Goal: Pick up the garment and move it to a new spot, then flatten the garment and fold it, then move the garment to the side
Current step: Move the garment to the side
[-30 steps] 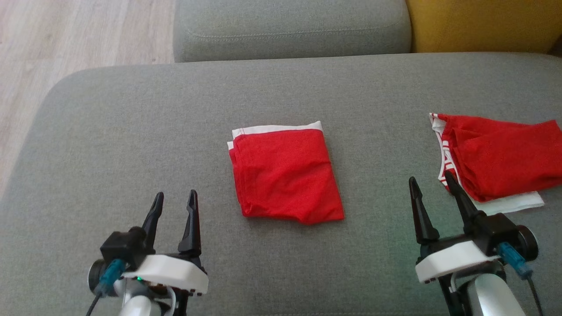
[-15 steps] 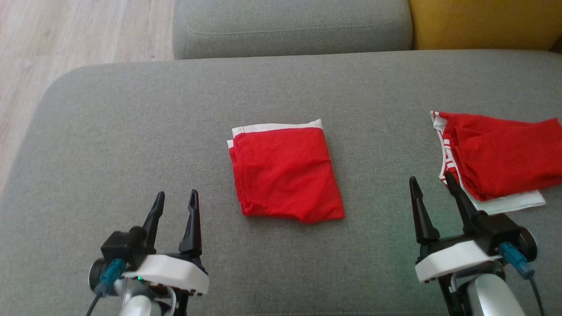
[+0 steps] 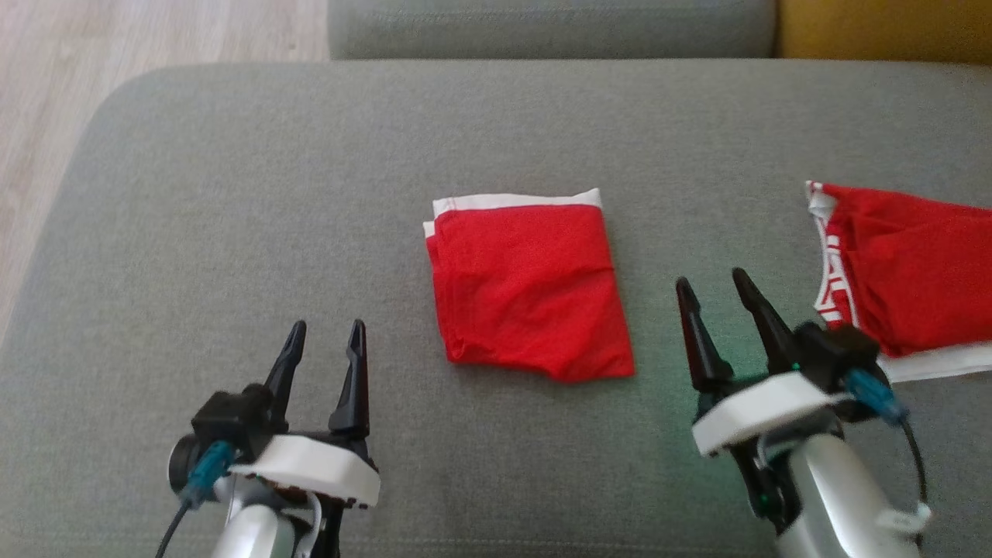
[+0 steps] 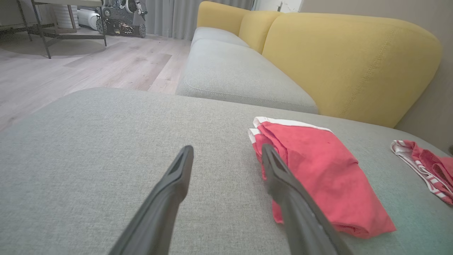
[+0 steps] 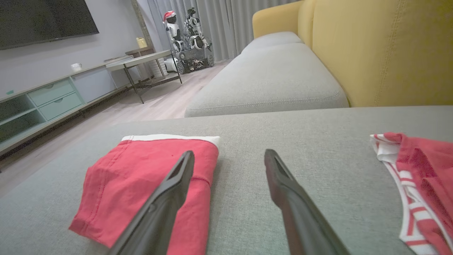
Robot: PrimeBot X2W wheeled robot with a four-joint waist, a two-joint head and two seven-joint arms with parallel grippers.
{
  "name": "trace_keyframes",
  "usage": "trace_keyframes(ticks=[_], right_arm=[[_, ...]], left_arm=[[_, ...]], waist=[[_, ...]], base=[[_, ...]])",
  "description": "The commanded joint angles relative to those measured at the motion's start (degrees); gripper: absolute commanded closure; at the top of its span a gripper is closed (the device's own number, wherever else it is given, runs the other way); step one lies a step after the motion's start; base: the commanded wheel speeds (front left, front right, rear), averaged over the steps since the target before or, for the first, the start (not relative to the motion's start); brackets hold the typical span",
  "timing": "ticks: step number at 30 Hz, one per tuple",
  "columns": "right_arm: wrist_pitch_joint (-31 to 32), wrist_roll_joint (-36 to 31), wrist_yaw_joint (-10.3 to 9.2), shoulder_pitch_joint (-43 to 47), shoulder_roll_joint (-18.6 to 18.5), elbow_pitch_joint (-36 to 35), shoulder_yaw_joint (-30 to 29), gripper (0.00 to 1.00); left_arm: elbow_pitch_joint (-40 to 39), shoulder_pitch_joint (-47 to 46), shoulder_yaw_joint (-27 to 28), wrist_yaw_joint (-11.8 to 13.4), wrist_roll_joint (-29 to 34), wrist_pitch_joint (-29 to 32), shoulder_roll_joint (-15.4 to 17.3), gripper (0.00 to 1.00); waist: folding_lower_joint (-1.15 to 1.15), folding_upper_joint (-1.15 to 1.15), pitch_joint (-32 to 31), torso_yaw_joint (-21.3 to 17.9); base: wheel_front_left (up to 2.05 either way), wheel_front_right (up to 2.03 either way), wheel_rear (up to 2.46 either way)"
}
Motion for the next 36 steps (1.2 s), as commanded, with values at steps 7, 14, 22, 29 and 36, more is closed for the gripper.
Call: trace_keyframes(ticks=[7, 14, 22, 29, 36], right_arm=[[2.95, 4.79, -0.05, -8.27, -0.06, 6.29, 5.13, 0.00], [3.56, 10.42, -0.05, -14.26, -0.06, 15.49, 7.58, 0.00], [4.34, 12.27, -0.05, -19.58, -0.06, 24.20, 12.61, 1.00], [-1.36, 3.15, -0.05, -23.53, -0.26, 29.60, 13.17, 1.00], [-4.78, -8.21, -0.05, -25.89, -4.56, 28.07, 11.85, 1.00]], left_arm=[[-1.20, -4.23, 0.93, -0.90, 0.66, -0.70, 0.10, 0.00], [-0.85, -5.95, 0.06, -1.17, 0.78, -0.70, 0.10, 0.00], [-0.74, -7.36, -0.22, -1.18, 0.79, -0.70, 0.10, 0.00], [-0.87, -7.53, 0.33, -0.84, 0.76, -0.70, 0.10, 0.00], [-1.42, -7.08, 0.49, -0.69, 0.65, -0.70, 0.10, 0.00]], waist=[[0.00, 0.00, 3.57, 2.84], [0.00, 0.00, 5.65, 4.75], [0.00, 0.00, 6.98, 5.47], [0.00, 0.00, 6.62, 4.01], [0.00, 0.00, 5.66, 0.90]], base=[[0.00, 0.00, 0.00], [0.00, 0.00, 0.00], [0.00, 0.00, 0.00], [0.00, 0.00, 0.00], [0.00, 0.00, 0.00]])
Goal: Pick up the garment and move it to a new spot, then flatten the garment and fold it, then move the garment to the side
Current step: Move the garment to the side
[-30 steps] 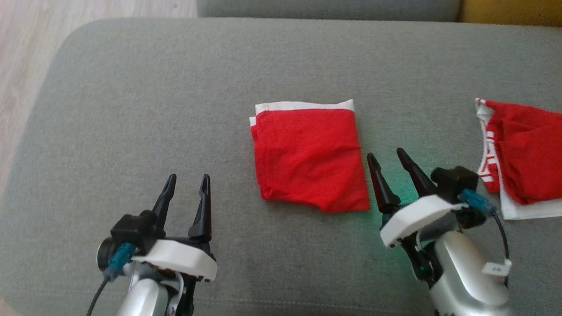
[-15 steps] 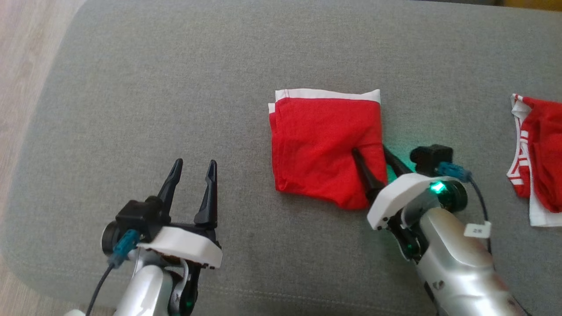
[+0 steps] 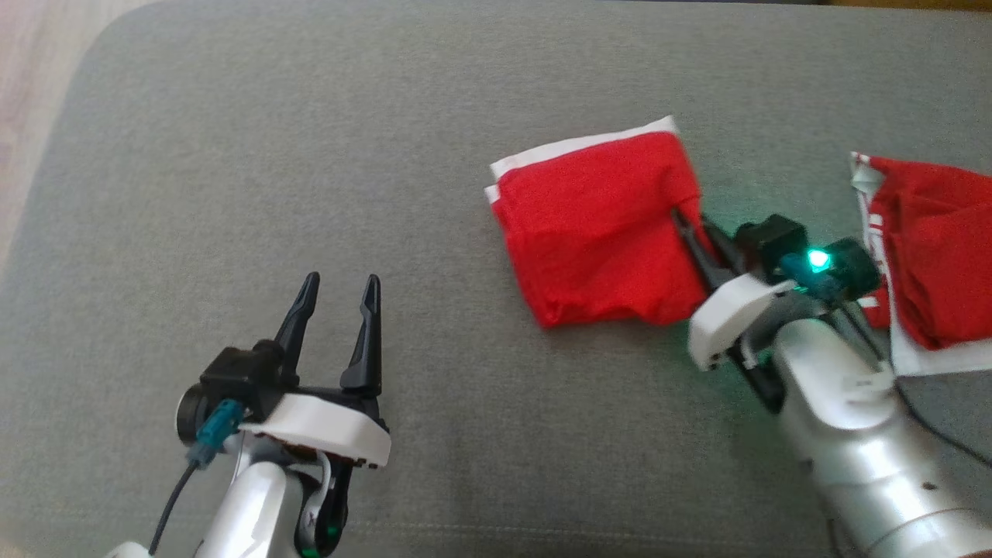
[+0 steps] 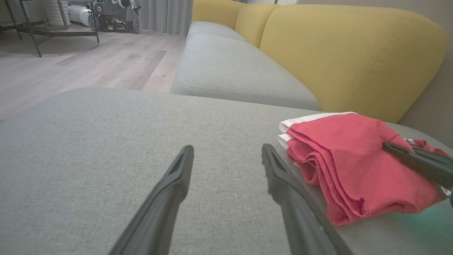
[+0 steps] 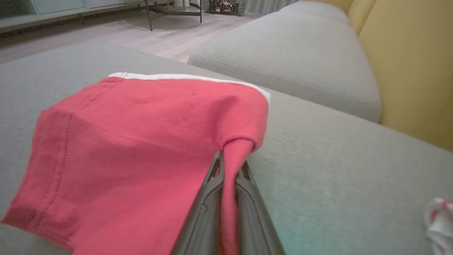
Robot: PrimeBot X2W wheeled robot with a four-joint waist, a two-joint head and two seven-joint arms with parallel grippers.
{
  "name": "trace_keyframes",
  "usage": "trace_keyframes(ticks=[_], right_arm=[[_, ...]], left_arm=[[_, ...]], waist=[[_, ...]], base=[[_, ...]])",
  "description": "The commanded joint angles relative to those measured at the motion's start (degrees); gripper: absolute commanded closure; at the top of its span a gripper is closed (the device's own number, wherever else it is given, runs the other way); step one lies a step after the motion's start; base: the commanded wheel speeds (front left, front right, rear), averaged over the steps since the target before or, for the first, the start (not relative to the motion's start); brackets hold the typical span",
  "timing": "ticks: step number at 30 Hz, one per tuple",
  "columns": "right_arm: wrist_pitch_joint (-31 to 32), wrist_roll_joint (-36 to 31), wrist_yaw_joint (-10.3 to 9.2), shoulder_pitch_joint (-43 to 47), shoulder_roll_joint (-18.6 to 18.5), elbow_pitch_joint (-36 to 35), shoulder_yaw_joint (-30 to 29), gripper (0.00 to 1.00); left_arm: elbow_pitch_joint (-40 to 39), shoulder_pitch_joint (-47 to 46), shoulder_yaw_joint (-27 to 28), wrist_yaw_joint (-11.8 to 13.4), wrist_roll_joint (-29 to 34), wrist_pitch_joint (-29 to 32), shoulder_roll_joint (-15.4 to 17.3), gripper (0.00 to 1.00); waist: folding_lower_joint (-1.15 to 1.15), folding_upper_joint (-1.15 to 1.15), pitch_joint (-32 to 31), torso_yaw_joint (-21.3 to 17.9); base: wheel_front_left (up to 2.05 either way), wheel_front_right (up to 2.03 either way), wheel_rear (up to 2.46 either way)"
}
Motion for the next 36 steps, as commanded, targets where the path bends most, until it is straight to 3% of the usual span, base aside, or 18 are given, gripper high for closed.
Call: trace_keyframes(ticks=[1, 9, 11, 12, 19, 24, 28, 36], right_arm=[[-0.99, -1.46, -0.05, -1.43, -1.26, -2.41, 0.56, 1.00], [3.78, -2.15, -0.05, -2.25, -13.31, -10.29, 4.11, 1.00], [5.88, -0.31, -0.05, -2.19, -16.92, -13.42, 5.18, 1.00], [5.88, -0.31, -0.05, -2.19, -16.92, -13.42, 5.18, 1.00], [14.69, 7.03, -0.05, -0.47, -31.13, -24.45, 8.95, 1.00], [21.03, 10.81, -0.05, 0.84, -38.67, -28.69, 8.11, 1.00], [24.70, 11.70, -0.05, 1.57, -40.47, -29.35, 4.83, 1.00], [28.44, 9.08, -0.05, 4.25, -38.93, -30.10, -2.38, 1.00]], left_arm=[[-2.20, -1.53, 2.08, 0.22, 0.29, -0.70, 0.15, 0.00], [-3.10, -1.79, 2.97, -0.34, 1.44, -0.70, 0.15, 0.00], [-3.19, -1.89, 3.30, -0.64, 1.80, -0.70, 0.15, 0.00], [-3.19, -1.89, 3.30, -0.64, 1.80, -0.70, 0.15, 0.00], [-3.08, -2.64, 3.51, -1.76, 2.70, -0.70, 0.15, 0.00], [-3.10, -3.28, 3.56, -2.24, 3.04, -0.70, 0.15, 0.00], [-3.21, -3.81, 3.78, -2.56, 3.26, -0.70, 0.15, 0.00], [-3.10, -4.81, 4.28, -3.21, 3.46, -0.70, 0.15, 0.00]], waist=[[0.00, 0.00, -0.37, -1.29], [0.00, 0.00, 0.41, -6.06], [0.00, 0.00, 0.91, -7.38], [0.00, 0.00, 0.91, -7.38], [0.00, 0.00, 2.75, -10.67], [0.00, 0.00, 4.01, -11.88], [0.00, 0.00, 5.08, -12.26], [0.00, 0.00, 6.72, -11.81]], base=[[0.00, 0.00, 0.00], [0.00, 0.00, 0.00], [0.00, 0.00, 0.00], [0.00, 0.00, 0.00], [0.00, 0.00, 0.00], [0.00, 0.00, 0.00], [0.00, 0.00, 0.00], [0.00, 0.00, 0.00]])
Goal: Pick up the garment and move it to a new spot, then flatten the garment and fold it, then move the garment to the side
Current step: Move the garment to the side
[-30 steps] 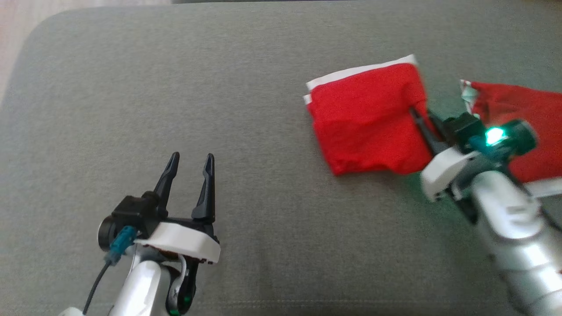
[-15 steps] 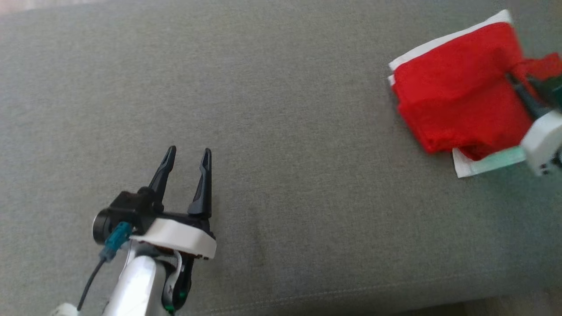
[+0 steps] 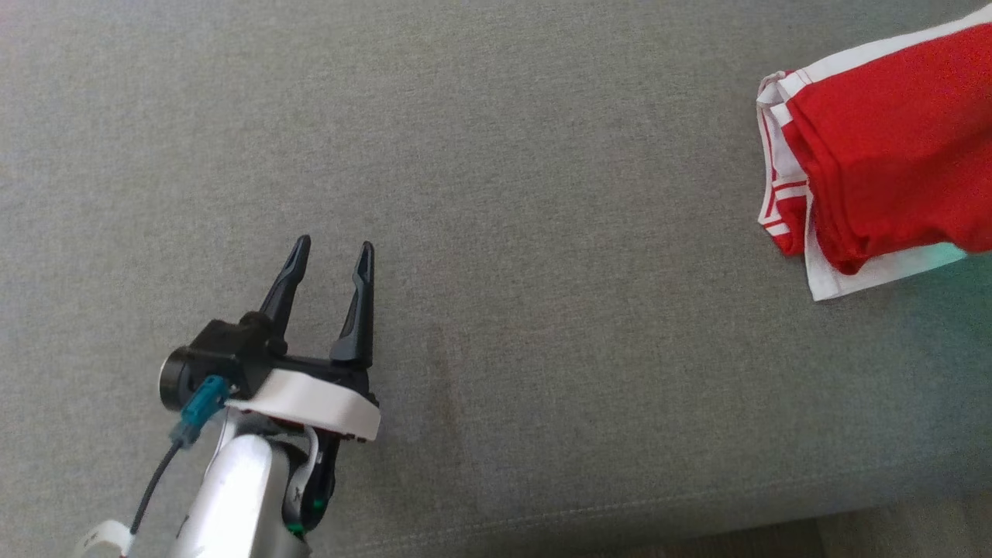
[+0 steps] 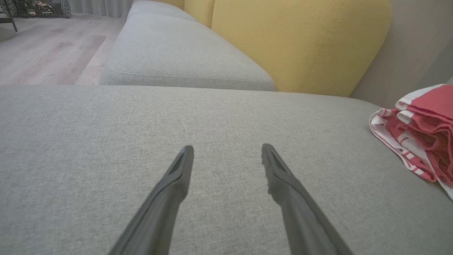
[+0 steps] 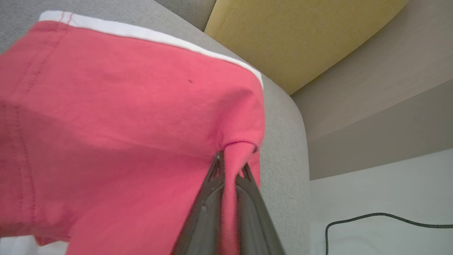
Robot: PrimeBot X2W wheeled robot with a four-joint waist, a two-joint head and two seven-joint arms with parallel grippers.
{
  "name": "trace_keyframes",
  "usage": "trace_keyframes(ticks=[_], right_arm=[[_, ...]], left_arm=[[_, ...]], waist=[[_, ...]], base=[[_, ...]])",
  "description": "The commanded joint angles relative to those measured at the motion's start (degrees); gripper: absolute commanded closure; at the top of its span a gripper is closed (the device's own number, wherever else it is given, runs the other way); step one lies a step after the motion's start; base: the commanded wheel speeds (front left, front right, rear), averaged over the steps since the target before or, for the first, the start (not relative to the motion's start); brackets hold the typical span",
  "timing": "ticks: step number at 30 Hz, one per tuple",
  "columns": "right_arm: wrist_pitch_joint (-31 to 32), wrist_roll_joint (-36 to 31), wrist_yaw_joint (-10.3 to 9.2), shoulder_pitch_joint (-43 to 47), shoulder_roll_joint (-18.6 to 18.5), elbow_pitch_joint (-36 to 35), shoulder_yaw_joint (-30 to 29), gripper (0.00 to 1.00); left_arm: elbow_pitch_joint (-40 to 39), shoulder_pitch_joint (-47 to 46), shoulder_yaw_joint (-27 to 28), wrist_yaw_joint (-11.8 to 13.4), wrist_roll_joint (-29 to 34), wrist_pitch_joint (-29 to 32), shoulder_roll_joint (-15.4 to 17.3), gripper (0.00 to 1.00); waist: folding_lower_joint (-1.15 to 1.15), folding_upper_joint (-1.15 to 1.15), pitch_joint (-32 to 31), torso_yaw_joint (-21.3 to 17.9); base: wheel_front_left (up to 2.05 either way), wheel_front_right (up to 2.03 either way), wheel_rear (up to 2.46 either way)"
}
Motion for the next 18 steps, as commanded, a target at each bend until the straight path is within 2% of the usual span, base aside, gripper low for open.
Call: trace_keyframes(ticks=[1, 9, 10, 11, 18], right_arm=[[0.79, -0.21, -0.05, 1.46, -0.85, -1.83, -1.52, 1.00], [3.81, -1.32, -0.05, 3.94, 0.96, -3.47, -5.56, 1.00], [4.16, -1.46, -0.05, 4.13, 1.28, -3.63, -6.23, 0.73], [4.47, -1.55, -0.05, 4.28, 1.73, -3.72, -7.13, 0.00], [4.86, -3.64, -0.05, 5.13, 4.73, -6.11, -12.17, 0.00]], left_arm=[[-1.77, -2.17, 2.45, -0.18, 0.49, -0.70, 0.15, 0.00], [-1.61, -2.47, 3.21, -0.60, 0.76, -0.70, 0.15, 0.00], [-1.57, -2.52, 3.26, -0.63, 0.82, -0.70, 0.15, 0.00], [-1.49, -2.59, 3.29, -0.68, 0.88, -0.70, 0.15, 0.00], [-0.81, -3.12, 3.52, -1.09, 1.05, -0.70, 0.15, 0.00]], waist=[[0.00, 0.00, 0.29, 0.16], [0.00, 0.00, 0.94, 0.15], [0.00, 0.00, 1.02, 0.09], [0.00, 0.00, 1.09, 0.03], [0.00, 0.00, 0.99, -0.26]], base=[[0.00, 0.00, 0.00], [0.00, 0.00, 0.00], [0.00, 0.00, 0.00], [0.00, 0.00, 0.00], [0.00, 0.00, 0.00]])
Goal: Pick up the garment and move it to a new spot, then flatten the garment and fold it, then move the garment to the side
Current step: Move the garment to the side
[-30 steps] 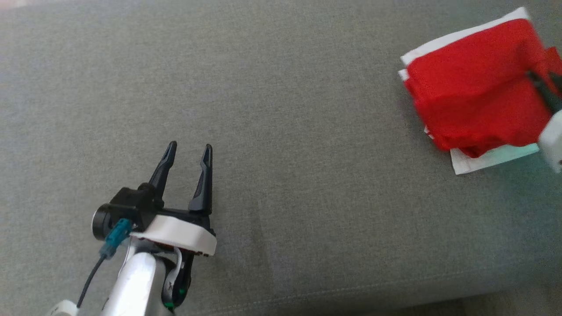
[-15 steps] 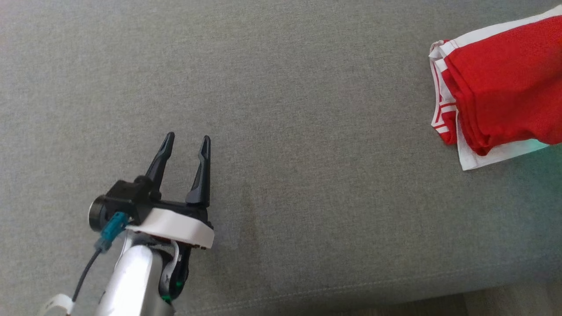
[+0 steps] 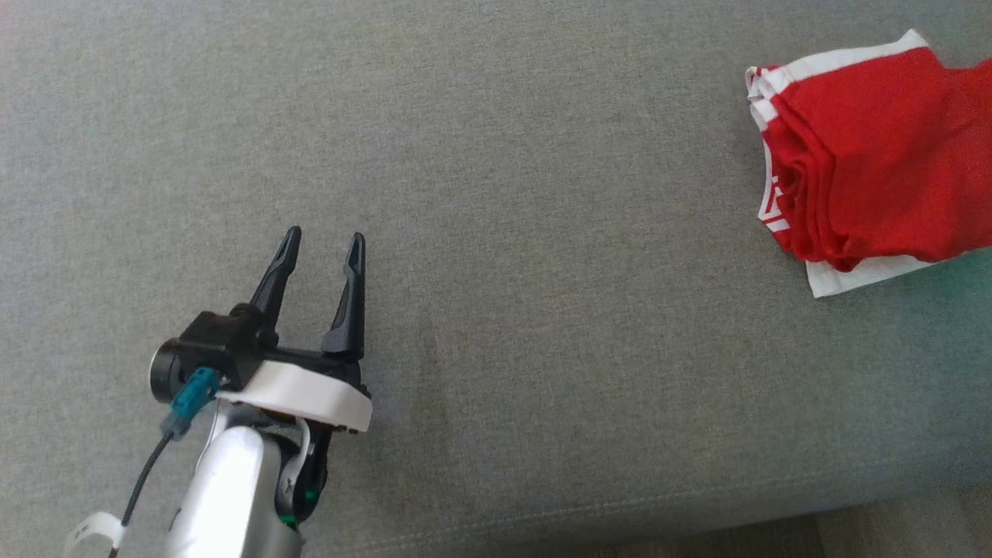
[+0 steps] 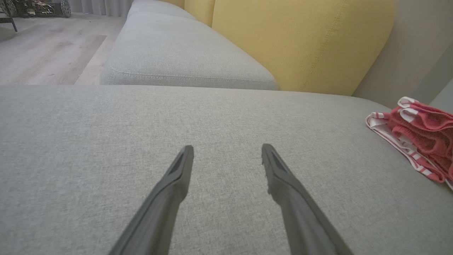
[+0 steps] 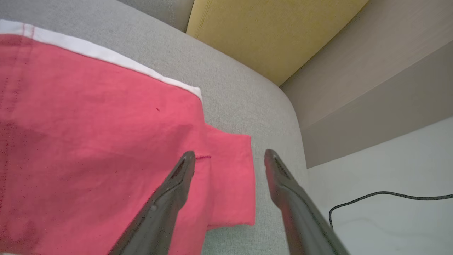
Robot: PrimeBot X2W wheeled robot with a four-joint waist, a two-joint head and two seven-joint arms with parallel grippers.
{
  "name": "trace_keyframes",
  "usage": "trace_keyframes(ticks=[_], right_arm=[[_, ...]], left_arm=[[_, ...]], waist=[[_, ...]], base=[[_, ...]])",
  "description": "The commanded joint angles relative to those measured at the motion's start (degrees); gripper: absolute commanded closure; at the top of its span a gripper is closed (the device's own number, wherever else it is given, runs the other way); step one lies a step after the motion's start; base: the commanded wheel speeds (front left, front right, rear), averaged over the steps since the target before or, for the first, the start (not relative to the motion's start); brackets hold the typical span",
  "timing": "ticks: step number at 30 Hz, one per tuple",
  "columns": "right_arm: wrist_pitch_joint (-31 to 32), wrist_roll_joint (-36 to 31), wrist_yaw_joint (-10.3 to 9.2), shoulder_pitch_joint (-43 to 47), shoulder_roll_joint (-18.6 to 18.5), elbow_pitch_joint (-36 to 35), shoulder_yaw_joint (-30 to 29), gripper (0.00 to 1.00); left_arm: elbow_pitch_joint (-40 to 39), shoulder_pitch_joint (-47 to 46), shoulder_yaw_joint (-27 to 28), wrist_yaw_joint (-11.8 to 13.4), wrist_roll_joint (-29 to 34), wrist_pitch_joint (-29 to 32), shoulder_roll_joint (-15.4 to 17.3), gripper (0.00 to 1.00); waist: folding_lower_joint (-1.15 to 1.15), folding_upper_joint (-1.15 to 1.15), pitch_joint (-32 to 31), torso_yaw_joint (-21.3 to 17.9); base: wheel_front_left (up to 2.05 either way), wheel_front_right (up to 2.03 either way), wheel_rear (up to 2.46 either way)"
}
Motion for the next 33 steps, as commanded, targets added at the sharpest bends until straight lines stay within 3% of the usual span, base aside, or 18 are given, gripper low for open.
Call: trace_keyframes(ticks=[1, 8, 16, 23, 26, 29, 33], right_arm=[[-0.26, -0.32, -0.05, 0.81, -1.44, -2.15, -0.67, 0.00], [-5.17, -0.59, -0.05, -0.51, 4.86, -5.85, -3.02, 0.00], [-15.54, 0.66, -0.05, 0.54, 19.53, -9.95, -3.20, 0.00], [-24.50, 0.33, -0.05, 6.63, 31.29, -9.10, -1.36, 0.00], [-28.06, -0.56, -0.05, 9.59, 33.92, -7.75, -1.11, 0.00], [-31.94, -5.92, -0.05, 11.99, 34.75, -6.61, 0.38, 0.00], [-34.15, -6.75, -0.05, 15.70, 35.70, -4.93, -1.00, 0.00]], left_arm=[[-1.53, -2.08, 1.95, -0.16, 0.45, -0.70, 0.16, 0.00], [-1.38, -1.75, 2.22, 0.29, -0.35, -0.70, 0.16, 0.00], [-2.66, 0.05, 2.96, 1.86, -1.14, -0.70, 0.16, 0.00], [-3.95, 2.93, 3.70, 3.16, -1.59, -0.70, 0.16, 0.00], [-4.27, 4.48, 4.04, 4.00, -2.38, -0.70, 0.16, 0.00], [-4.64, 6.05, 4.23, 5.04, -2.79, -0.70, 0.16, 0.00], [-4.90, 8.16, 3.61, 5.89, -3.39, -0.70, 0.16, 0.00]], waist=[[0.00, 0.00, -0.13, -0.02], [0.00, 0.00, -3.08, 0.37], [0.00, 0.00, -9.06, 2.00], [0.00, 0.00, -14.26, 4.33], [0.00, 0.00, -15.95, 5.19], [0.00, 0.00, -17.13, 5.85], [0.00, 0.00, -18.76, 6.75]], base=[[0.00, 0.00, 0.00], [0.00, 0.00, 0.00], [0.00, 0.00, 0.00], [0.00, 0.00, 0.00], [0.00, 0.00, 0.00], [0.00, 0.00, 0.00], [0.00, 0.00, 0.00]])
